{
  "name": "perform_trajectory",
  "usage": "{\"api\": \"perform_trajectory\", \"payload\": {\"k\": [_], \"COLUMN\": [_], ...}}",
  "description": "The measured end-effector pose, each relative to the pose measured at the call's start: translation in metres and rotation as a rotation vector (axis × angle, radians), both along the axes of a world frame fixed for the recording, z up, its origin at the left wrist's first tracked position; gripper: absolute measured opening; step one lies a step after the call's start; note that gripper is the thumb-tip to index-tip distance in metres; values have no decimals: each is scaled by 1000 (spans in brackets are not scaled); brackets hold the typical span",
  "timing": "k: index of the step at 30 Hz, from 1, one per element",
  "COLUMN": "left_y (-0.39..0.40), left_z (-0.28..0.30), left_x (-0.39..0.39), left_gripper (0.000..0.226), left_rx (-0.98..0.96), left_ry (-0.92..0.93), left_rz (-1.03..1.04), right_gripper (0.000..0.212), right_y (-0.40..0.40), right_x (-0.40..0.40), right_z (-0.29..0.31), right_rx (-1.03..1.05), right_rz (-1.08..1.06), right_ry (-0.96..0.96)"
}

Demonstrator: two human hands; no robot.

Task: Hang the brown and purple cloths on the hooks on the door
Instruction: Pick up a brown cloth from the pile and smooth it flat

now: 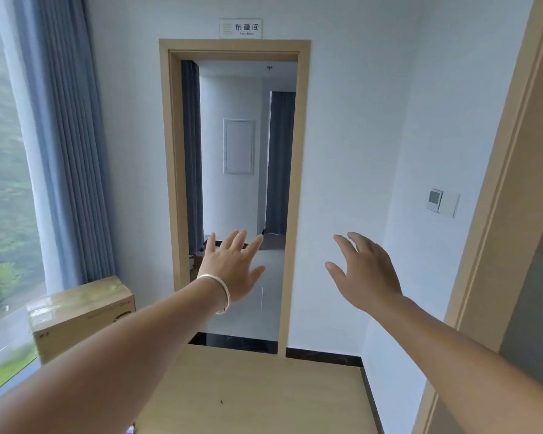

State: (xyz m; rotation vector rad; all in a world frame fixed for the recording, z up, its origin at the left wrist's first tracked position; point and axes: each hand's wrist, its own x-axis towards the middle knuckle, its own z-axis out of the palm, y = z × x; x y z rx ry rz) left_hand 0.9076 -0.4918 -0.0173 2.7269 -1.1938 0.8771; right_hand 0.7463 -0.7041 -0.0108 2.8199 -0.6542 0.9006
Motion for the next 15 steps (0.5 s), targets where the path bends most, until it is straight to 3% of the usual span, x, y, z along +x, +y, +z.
{"api": "perform_trajectory", "payload": {"k": [15], "left_y": [-180], "left_z": [-8], "left_x": [113], "left_gripper": [63], "left_rx": [10], "left_ry": [9], "left_rz": [-10], "right_gripper": [59], "right_y": [-172], "right_x": [99], "right_z": [-10], "right_rx": [39], "right_rz": [-28], "right_ry": [51]}}
